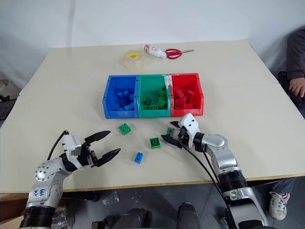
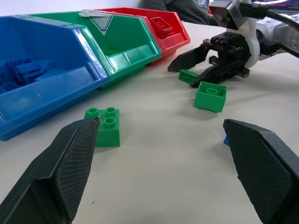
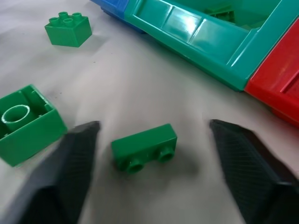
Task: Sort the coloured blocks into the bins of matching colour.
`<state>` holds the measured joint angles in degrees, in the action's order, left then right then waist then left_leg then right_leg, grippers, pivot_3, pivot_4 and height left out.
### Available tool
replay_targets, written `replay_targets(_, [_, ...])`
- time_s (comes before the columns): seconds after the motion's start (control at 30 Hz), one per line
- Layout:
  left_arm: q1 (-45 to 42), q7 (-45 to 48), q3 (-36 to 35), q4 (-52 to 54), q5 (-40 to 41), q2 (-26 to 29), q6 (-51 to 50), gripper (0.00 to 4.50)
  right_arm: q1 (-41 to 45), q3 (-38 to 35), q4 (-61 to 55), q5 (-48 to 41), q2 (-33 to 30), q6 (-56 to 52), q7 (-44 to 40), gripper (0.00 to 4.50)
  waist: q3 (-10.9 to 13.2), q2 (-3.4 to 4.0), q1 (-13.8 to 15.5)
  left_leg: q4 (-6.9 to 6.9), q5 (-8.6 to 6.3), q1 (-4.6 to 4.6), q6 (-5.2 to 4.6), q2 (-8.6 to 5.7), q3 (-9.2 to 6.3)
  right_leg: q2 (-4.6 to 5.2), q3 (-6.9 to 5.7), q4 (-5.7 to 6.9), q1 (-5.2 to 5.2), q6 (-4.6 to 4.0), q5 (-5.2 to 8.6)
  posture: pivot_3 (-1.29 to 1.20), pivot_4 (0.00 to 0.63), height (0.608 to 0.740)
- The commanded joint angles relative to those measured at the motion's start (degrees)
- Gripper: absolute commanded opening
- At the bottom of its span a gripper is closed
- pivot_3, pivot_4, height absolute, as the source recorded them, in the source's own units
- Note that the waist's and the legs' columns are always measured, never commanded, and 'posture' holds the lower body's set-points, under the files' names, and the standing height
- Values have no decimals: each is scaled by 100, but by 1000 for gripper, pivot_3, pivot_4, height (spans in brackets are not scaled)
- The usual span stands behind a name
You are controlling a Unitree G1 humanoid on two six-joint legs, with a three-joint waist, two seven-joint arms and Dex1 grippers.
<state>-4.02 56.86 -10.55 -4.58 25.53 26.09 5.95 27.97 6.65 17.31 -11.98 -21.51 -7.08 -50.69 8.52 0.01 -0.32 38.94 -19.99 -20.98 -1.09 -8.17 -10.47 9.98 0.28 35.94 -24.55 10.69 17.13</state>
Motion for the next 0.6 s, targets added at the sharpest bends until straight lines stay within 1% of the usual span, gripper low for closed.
replay_targets(0.03, [45,-47,-94,248,109,58,2,4500,-101,16,-146,-6,71,-35,19,2529,0,0,-3,0,0,0,0,1,0,-1,1,0,0,0,0,0,150,740])
replay_targets(0.13, [53,-52,-92,250,112,60,5,4500,-198,-28,-385,-58,81,-120,76,1551,0,0,-4,0,-1,0,1,2,0,-3,2,0,0,-1,-1,0,150,740])
replay_targets(0.17, [56,-53,-92,251,114,60,7,4500,-225,-42,-458,-74,85,-153,94,1387,0,0,-3,0,-1,0,2,2,0,-4,2,-1,-1,-1,-1,0,150,740])
replay_targets(0.27, [14,-26,-69,180,104,42,35,4500,-271,-92,-1005,-181,106,-304,184,1390,0,0,-1,0,-3,-1,3,4,0,-5,3,-1,-1,-1,-1,0,150,740])
replay_targets(0.4, [-81,-9,-33,89,84,19,44,4500,93,-124,-1446,-281,231,-538,323,1390,2,3,-14,0,-3,-2,4,6,1,-8,4,-1,-3,-1,-1,0,150,740])
replay_targets(0.5, [-148,1,-9,41,71,-2,48,4500,646,-67,-1280,-271,390,-631,345,1390,2,3,-39,0,-8,-2,12,17,3,-18,4,-3,-6,-2,0,0,150,740])
replay_targets(0.6, [-191,9,-1,-2,64,-17,67,4500,1328,-48,-734,-126,637,-458,474,1390,2,3,-113,-1,-8,-1,13,19,2,-20,4,-2,-6,-3,0,0,150,740])
